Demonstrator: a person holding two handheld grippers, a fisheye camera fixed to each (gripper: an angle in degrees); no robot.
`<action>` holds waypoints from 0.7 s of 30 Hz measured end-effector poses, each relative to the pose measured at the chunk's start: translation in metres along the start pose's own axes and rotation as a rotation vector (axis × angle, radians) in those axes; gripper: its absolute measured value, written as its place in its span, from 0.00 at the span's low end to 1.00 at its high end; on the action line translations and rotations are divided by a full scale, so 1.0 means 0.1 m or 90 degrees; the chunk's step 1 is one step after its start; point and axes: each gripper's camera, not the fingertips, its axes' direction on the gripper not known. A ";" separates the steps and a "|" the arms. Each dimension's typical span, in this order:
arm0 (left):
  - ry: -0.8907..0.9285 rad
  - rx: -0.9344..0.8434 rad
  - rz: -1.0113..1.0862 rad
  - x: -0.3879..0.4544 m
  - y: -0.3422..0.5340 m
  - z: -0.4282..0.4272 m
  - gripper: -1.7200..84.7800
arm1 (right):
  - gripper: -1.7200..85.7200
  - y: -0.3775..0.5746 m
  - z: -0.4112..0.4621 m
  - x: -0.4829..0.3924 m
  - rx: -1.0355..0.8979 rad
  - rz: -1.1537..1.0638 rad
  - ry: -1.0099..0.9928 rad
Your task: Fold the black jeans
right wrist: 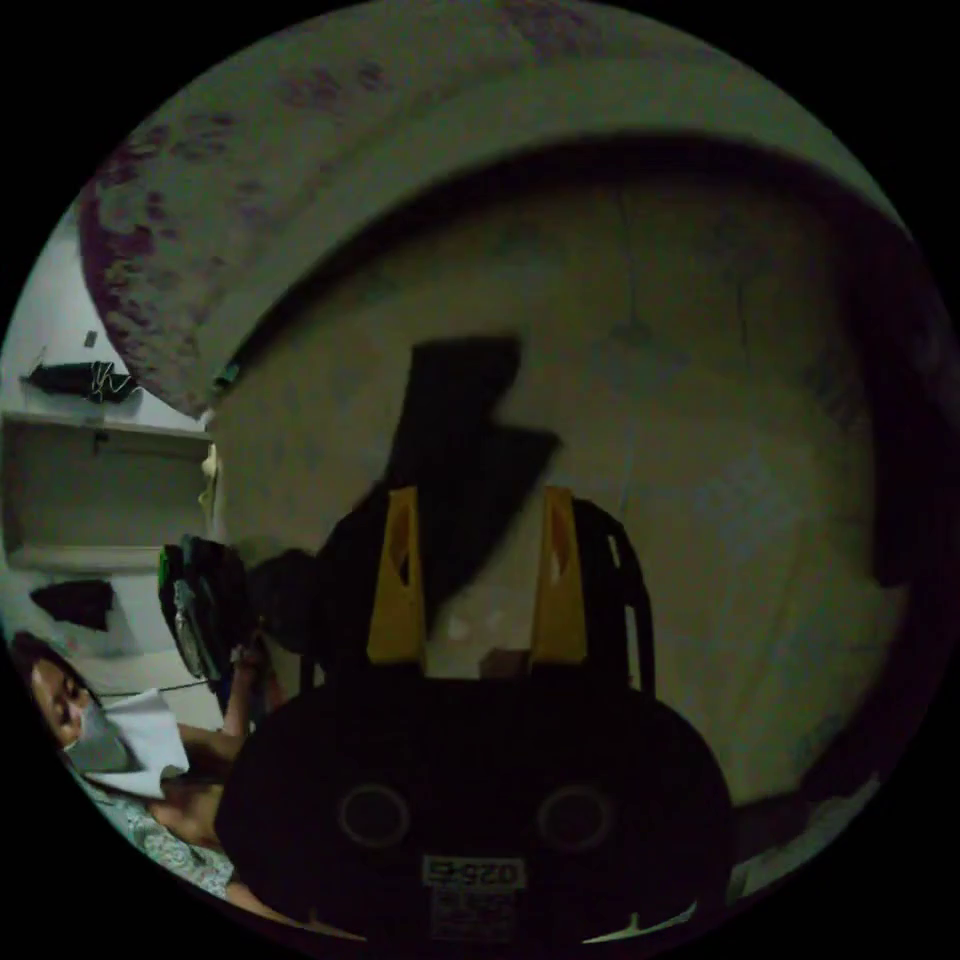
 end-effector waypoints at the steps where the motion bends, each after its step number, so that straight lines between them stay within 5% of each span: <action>1: -0.002 0.002 0.001 0.01 0.00 0.01 0.01 | 0.20 0.03 0.11 0.07 -0.009 0.017 -0.016; 5: -0.006 0.001 -0.002 0.07 0.00 0.05 0.01 | 0.16 0.26 0.54 0.25 0.068 0.085 -0.167; 11: -0.016 0.003 0.006 0.15 0.02 0.11 0.01 | 0.02 0.22 0.73 -0.07 0.079 0.082 -0.126; 17: -0.019 -0.016 0.032 0.28 -0.04 0.21 0.01 | 0.01 1.46 -0.30 -0.41 0.221 0.034 -0.169; 21: 0.091 -0.018 0.030 0.44 -0.22 0.44 0.01 | 0.01 2.30 -0.89 -0.71 0.299 0.018 -0.138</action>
